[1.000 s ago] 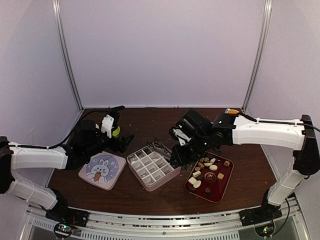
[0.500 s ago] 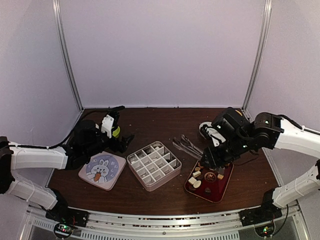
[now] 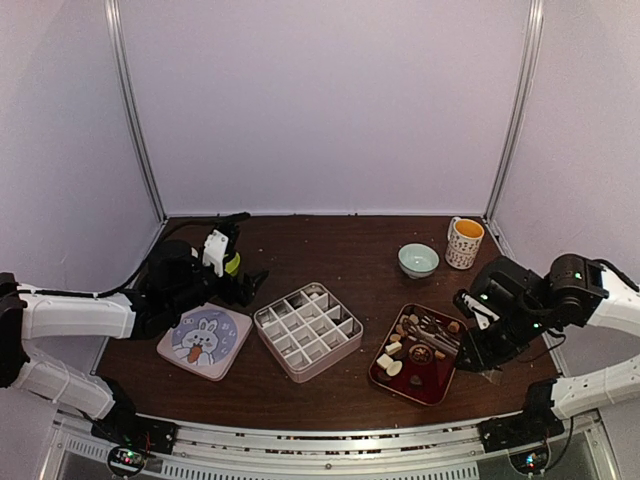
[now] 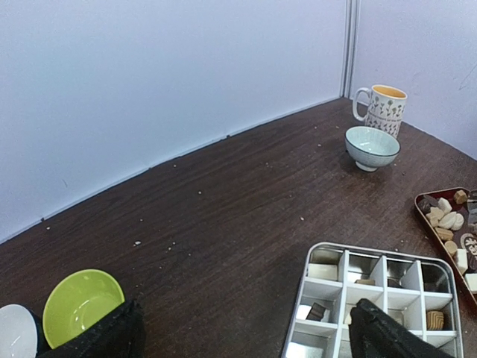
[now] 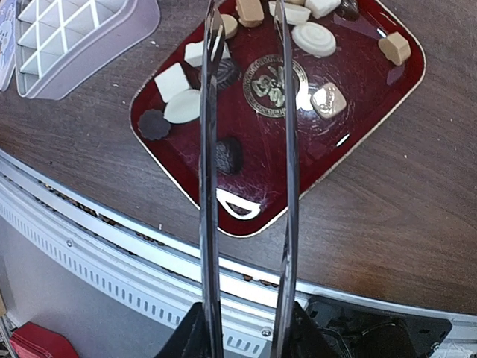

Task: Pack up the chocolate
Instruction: Pick up the fake chocolate from the plate.

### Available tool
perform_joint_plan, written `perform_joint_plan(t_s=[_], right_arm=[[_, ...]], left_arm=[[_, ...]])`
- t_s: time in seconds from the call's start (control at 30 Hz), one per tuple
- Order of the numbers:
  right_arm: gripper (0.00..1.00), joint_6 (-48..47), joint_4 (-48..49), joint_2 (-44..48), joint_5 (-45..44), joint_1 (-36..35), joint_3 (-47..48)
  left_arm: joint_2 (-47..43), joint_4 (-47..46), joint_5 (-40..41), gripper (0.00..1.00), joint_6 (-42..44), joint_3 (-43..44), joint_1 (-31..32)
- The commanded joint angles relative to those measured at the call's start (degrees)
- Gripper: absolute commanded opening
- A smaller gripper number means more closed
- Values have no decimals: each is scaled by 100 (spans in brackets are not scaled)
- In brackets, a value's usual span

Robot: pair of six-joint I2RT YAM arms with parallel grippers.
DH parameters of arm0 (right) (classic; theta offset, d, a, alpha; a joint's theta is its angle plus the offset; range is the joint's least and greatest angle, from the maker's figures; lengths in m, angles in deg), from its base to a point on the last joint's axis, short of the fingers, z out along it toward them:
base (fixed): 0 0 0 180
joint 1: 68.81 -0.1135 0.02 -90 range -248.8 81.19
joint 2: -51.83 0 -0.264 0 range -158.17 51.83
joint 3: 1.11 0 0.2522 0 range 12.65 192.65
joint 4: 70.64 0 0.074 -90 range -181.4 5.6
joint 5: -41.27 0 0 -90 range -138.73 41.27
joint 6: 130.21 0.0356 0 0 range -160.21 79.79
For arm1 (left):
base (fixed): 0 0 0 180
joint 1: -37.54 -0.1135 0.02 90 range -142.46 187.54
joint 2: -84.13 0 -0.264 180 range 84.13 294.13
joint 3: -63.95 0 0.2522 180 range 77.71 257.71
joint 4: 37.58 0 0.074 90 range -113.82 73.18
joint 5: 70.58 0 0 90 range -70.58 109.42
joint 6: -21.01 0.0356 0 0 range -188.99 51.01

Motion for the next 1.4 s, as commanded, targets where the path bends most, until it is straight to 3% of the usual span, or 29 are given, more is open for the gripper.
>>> perform_joint_plan(t_s=[0.0, 0.77, 1.37], right_arm=[[32, 275, -32, 315, 67, 48, -339], [31, -335, 665, -158, 72, 843, -430], [30, -545, 961, -623, 501, 874, -427]], left_arm=[[24, -81, -64, 98, 57, 180, 24], [-20, -46, -97, 98, 68, 180, 24], [41, -27, -72, 98, 95, 202, 24]])
